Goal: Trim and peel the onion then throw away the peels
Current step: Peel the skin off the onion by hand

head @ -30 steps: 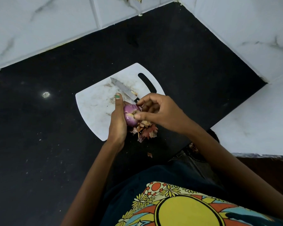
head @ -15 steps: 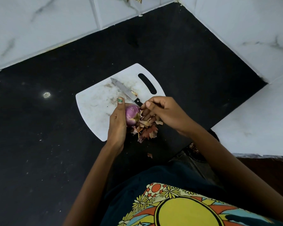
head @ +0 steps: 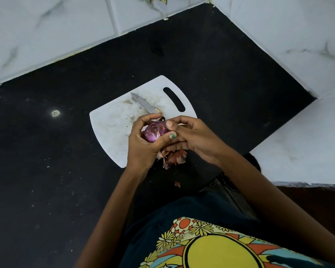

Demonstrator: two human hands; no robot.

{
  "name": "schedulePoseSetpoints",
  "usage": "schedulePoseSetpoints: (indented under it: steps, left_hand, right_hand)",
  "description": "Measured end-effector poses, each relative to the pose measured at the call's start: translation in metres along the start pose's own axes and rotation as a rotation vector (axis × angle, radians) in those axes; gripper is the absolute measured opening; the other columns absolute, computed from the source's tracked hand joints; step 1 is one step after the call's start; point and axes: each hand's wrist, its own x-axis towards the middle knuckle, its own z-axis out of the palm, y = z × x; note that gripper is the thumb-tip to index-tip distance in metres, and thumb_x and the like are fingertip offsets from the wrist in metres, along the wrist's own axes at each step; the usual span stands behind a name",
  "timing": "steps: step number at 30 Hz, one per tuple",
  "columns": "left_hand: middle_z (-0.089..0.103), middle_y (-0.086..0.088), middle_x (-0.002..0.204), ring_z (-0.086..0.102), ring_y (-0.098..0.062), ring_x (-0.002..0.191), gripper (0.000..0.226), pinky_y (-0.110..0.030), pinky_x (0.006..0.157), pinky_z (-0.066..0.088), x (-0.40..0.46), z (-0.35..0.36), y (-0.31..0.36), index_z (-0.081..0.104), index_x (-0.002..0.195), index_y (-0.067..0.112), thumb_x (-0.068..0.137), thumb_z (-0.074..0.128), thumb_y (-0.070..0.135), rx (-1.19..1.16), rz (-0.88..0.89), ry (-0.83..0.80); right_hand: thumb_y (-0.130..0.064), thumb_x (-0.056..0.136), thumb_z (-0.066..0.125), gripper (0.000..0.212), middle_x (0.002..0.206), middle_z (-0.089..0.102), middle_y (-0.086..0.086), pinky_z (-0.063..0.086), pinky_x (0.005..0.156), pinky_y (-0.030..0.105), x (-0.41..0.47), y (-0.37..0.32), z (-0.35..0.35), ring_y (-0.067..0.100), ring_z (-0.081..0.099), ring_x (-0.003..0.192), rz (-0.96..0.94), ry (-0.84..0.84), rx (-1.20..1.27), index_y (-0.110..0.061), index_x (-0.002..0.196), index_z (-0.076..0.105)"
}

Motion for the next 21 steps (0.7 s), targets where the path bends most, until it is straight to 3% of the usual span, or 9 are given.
schedulePoseSetpoints:
  steps: [3, 9, 11, 13, 15, 17, 21]
  left_hand:
    - [0.056, -0.008, 0.12, 0.064, -0.029, 0.103, 0.055, -0.04, 0.083, 0.057, 0.001, -0.001, 0.0, 0.06, 0.108, 0.032, 0.061, 0.087, 0.026, 0.09, 0.046, -0.006]
    - [0.046, 0.005, 0.12, 0.055, -0.019, 0.108, 0.061, -0.025, 0.082, 0.055, -0.002, 0.0, 0.006, 0.052, 0.114, 0.035, 0.065, 0.085, 0.021, 0.255, 0.164, -0.05]
    - [0.05, 0.003, 0.122, 0.057, -0.018, 0.106, 0.051, -0.028, 0.082, 0.055, -0.002, -0.002, 0.006, 0.054, 0.112, 0.036, 0.07, 0.082, 0.029, 0.221, 0.159, -0.019]
    - [0.056, -0.003, 0.122, 0.059, -0.017, 0.102, 0.026, -0.03, 0.077, 0.054, -0.004, -0.001, 0.005, 0.059, 0.105, 0.034, 0.08, 0.069, 0.036, 0.11, 0.101, 0.069]
    - [0.063, -0.002, 0.118, 0.06, -0.013, 0.095, 0.007, -0.027, 0.073, 0.049, -0.004, -0.002, 0.005, 0.062, 0.094, 0.03, 0.091, 0.057, 0.033, 0.016, 0.039, 0.184]
    - [0.067, 0.004, 0.111, 0.061, -0.01, 0.092, 0.014, -0.026, 0.073, 0.047, -0.003, -0.005, 0.003, 0.064, 0.09, 0.025, 0.097, 0.052, 0.023, -0.022, -0.018, 0.236]
    - [0.069, 0.003, 0.107, 0.068, -0.009, 0.09, 0.016, -0.025, 0.071, 0.053, -0.003, -0.011, 0.004, 0.066, 0.106, 0.015, 0.093, 0.057, 0.018, -0.016, -0.077, 0.05]
  right_hand:
    - [-0.018, 0.09, 0.06, 0.024, 0.104, 0.065, 0.019, 0.061, 0.067, 0.031, 0.001, 0.001, -0.002, 0.022, 0.069, 0.078, 0.039, 0.01, 0.058, -0.002, 0.109, 0.06]
    - [-0.013, 0.089, 0.061, 0.029, 0.099, 0.066, 0.017, 0.06, 0.06, 0.028, 0.004, 0.005, -0.006, 0.018, 0.069, 0.071, 0.066, 0.022, 0.14, 0.003, 0.113, 0.059]
    - [-0.011, 0.089, 0.06, 0.022, 0.092, 0.068, 0.013, 0.059, 0.061, 0.026, 0.005, 0.005, -0.007, 0.017, 0.069, 0.072, 0.053, 0.019, 0.177, 0.001, 0.108, 0.061]
    - [-0.008, 0.089, 0.059, 0.018, 0.088, 0.069, 0.011, 0.059, 0.062, 0.026, 0.006, 0.004, -0.009, 0.016, 0.07, 0.071, 0.049, 0.017, 0.197, -0.001, 0.105, 0.062]
    - [-0.007, 0.088, 0.06, 0.017, 0.089, 0.068, 0.011, 0.06, 0.063, 0.026, 0.007, 0.005, -0.011, 0.015, 0.069, 0.07, 0.055, 0.031, 0.198, -0.003, 0.104, 0.062]
    - [-0.007, 0.088, 0.06, 0.019, 0.09, 0.068, 0.011, 0.06, 0.065, 0.026, 0.008, 0.006, -0.012, 0.014, 0.068, 0.07, 0.057, 0.039, 0.199, -0.002, 0.106, 0.063]
    - [-0.006, 0.088, 0.06, 0.026, 0.092, 0.067, 0.012, 0.06, 0.068, 0.027, 0.011, 0.008, -0.013, 0.016, 0.067, 0.071, 0.037, 0.064, 0.165, 0.001, 0.112, 0.061]
